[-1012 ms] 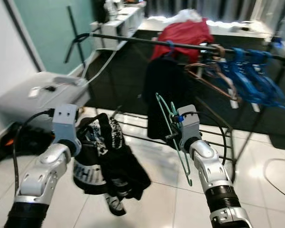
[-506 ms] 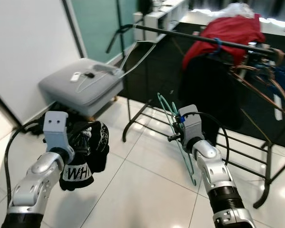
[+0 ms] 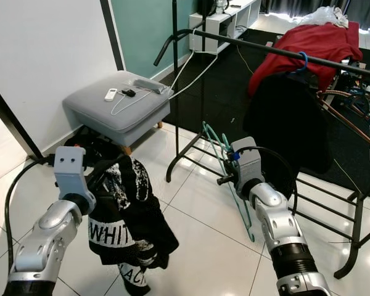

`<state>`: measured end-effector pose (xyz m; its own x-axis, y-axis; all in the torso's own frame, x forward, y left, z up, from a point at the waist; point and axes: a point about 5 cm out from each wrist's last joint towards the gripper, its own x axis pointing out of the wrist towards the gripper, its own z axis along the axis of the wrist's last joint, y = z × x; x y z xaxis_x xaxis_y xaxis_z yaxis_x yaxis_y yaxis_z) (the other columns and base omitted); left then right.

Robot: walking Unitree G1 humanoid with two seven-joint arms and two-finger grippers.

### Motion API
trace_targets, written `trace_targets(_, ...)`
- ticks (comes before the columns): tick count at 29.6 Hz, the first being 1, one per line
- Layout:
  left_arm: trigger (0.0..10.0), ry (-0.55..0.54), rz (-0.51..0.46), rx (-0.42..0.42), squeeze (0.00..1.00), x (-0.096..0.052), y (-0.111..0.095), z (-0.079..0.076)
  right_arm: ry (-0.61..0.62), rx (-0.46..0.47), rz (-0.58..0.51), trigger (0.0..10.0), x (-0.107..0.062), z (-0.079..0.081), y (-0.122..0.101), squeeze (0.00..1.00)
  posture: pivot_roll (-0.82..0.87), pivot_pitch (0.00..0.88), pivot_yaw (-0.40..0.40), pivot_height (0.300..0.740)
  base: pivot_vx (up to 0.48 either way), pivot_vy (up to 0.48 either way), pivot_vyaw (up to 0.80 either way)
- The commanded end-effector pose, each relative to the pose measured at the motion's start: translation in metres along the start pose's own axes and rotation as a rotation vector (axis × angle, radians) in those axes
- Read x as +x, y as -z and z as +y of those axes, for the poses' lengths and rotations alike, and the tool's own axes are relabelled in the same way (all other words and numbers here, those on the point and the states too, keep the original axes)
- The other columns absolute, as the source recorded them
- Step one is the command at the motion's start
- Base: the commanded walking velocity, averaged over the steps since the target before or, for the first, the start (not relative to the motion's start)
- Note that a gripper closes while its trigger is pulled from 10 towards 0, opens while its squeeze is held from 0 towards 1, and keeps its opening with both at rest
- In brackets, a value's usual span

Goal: Hang hanger

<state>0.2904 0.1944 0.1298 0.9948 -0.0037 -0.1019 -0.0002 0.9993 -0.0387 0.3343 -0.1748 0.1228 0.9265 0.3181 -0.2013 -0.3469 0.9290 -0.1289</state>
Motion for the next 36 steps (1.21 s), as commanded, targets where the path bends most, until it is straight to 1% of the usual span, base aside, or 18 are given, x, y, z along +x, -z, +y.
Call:
trace_targets(1, 10.0, -0.001, -0.034, -0.010, 0.00, -0.0003, -0.0054, 0.0018, 0.000, 0.030, 0.010, 10.0, -0.0003, -0.0006, 0.0030, 0.00, -0.03, 0.053, -0.076, 0.740, 0.000, 0.000, 0.63)
trace_targets(4, 10.0, -0.001, -0.034, -0.007, 0.00, -0.0011, -0.0052, 0.0014, -0.002, 0.044, -0.002, 10.0, -0.0011, -0.0005, 0.0020, 0.00, -0.03, 0.051, -0.080, 0.740, 0.000, 0.000, 0.00)
trace_targets(6, 10.0, -0.001, -0.034, -0.006, 0.00, -0.0026, -0.0032, 0.0009, 0.000, 0.060, -0.006, 10.0, -0.0030, -0.0012, 0.0038, 0.00, -0.01, 0.015, -0.081, 0.740, 0.000, 0.000, 0.00)
trace_targets(8, 10.0, -0.002, -0.032, -0.006, 0.00, -0.0023, -0.0021, 0.0014, 0.002, 0.065, -0.007, 10.0, -0.0028, -0.0015, 0.0046, 0.00, 0.00, 0.007, -0.084, 0.740, 0.000, 0.000, 0.00)
trace_targets(14, 10.0, 0.000, -0.029, 0.006, 0.00, 0.0001, -0.0021, 0.0032, -0.002, 0.056, -0.009, 10.0, 0.0003, -0.0002, 0.0032, 0.00, -0.01, 0.027, -0.081, 0.740, 0.000, 0.000, 0.00)
trace_targets(24, 10.0, 0.000, -0.035, 0.007, 0.00, 0.0006, -0.0035, 0.0041, -0.012, 0.054, -0.012, 10.0, 0.0012, 0.0010, 0.0019, 0.00, -0.01, 0.032, -0.077, 0.740, 0.000, 0.000, 0.80)
trace_targets(36, 10.0, 0.022, -0.031, 0.015, 0.00, 0.0039, -0.0038, 0.0016, -0.020, 0.061, -0.018, 10.0, 0.0033, 0.0019, 0.0010, 0.00, -0.01, 0.025, -0.069, 0.740, 0.000, 0.000, 0.80)
